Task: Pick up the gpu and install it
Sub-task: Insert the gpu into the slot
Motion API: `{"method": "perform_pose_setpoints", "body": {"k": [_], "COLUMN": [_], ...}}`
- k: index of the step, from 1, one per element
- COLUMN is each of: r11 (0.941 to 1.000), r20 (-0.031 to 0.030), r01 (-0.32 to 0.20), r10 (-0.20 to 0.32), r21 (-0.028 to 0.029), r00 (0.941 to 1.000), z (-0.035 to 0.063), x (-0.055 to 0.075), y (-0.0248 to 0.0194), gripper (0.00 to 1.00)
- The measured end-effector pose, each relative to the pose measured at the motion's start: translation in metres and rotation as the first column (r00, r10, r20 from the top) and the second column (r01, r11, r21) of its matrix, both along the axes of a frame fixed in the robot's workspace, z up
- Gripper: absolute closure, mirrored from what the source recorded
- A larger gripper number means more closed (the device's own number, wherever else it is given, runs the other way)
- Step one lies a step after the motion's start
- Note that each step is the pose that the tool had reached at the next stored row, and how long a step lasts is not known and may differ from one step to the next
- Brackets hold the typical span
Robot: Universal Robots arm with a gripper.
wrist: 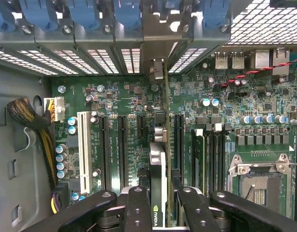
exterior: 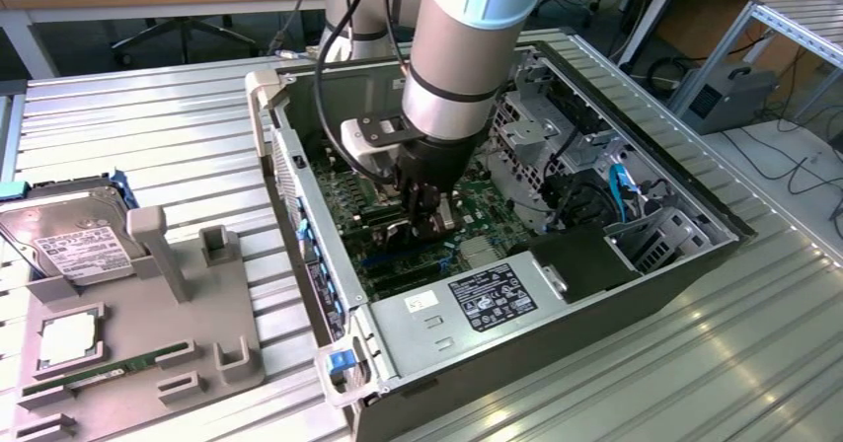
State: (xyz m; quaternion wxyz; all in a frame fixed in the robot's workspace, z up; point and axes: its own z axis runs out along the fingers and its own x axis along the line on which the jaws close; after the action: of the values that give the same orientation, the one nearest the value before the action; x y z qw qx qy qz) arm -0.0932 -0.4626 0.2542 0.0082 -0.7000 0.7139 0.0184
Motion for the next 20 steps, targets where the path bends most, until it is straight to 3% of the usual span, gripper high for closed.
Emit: {"method": "perform_pose_setpoints", "body": {"k": [20], "r11": [1.0000], "r20": [0.0002], "r01": [0.000], "r10": [0.000], "r21": [0.0002], "r00": [1.0000], "z": [-0.0034], "x": [-0.0001], "y": [0.0000], "gripper": [0.73]}}
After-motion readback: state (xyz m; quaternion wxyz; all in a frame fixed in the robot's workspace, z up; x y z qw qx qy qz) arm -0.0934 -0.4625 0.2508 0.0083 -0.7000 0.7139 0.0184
